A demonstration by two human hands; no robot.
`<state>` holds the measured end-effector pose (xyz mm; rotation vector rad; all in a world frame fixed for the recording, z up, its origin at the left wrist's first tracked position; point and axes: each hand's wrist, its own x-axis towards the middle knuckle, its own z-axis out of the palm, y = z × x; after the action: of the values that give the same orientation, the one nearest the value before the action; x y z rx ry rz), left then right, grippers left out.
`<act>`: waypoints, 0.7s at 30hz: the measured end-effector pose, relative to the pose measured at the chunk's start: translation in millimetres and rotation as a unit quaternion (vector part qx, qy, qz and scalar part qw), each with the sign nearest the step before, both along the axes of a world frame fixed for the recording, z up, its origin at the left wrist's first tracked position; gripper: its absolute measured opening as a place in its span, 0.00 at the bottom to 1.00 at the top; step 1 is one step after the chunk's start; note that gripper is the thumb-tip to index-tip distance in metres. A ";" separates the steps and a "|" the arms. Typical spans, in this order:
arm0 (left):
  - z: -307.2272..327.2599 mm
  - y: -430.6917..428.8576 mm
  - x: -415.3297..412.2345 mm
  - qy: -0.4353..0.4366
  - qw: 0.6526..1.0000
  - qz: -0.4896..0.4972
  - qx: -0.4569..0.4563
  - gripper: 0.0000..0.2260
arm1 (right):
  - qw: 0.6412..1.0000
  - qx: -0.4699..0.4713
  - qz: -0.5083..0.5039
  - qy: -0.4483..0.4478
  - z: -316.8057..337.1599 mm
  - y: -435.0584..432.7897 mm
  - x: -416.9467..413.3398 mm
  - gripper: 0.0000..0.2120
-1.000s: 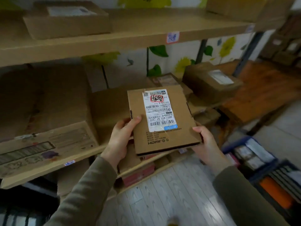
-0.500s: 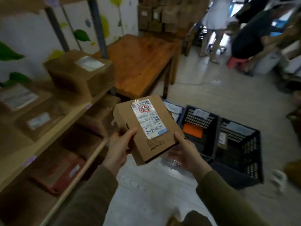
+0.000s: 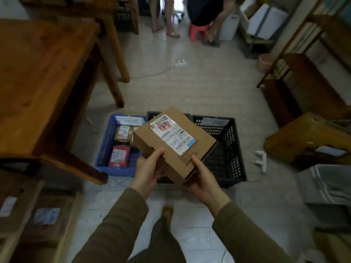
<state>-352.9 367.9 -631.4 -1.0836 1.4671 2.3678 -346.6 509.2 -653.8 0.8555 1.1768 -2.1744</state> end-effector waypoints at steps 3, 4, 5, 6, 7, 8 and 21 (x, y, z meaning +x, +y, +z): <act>-26.6 9.8 -60.6 -0.012 1.000 -0.019 0.000 0.19 | 0.999 0.009 -0.031 -0.023 -15.8 36.8 -45.2 0.10; -37.0 13.4 -82.7 -0.022 0.999 -0.024 -0.001 0.22 | 0.999 0.012 -0.040 -0.030 -23.7 49.6 -60.9 0.09; -48.0 17.7 -104.7 -0.038 0.999 -0.035 -0.006 0.23 | 0.998 0.019 -0.051 -0.040 -31.0 61.7 -75.8 0.08; -58.3 24.3 -125.6 -0.054 0.997 -0.054 -0.008 0.23 | 0.996 0.030 -0.060 -0.052 -39.2 73.1 -90.9 0.08; -70.3 33.0 -145.3 -0.070 0.995 -0.074 -0.007 0.22 | 0.995 0.040 -0.069 -0.064 -47.8 83.8 -106.3 0.08; -81.4 43.5 -162.9 -0.086 0.992 -0.090 -0.005 0.21 | 0.993 0.050 -0.078 -0.074 -57.8 93.8 -120.8 0.08; -263.8 204.0 -251.4 -0.325 0.938 -0.114 0.042 0.22 | 0.961 0.216 -0.064 -0.164 -240.6 239.2 -230.7 0.17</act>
<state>-604.4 571.9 -895.3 -1.3983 1.1532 1.6571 -577.3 748.4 -894.4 1.4478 1.4745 -1.7939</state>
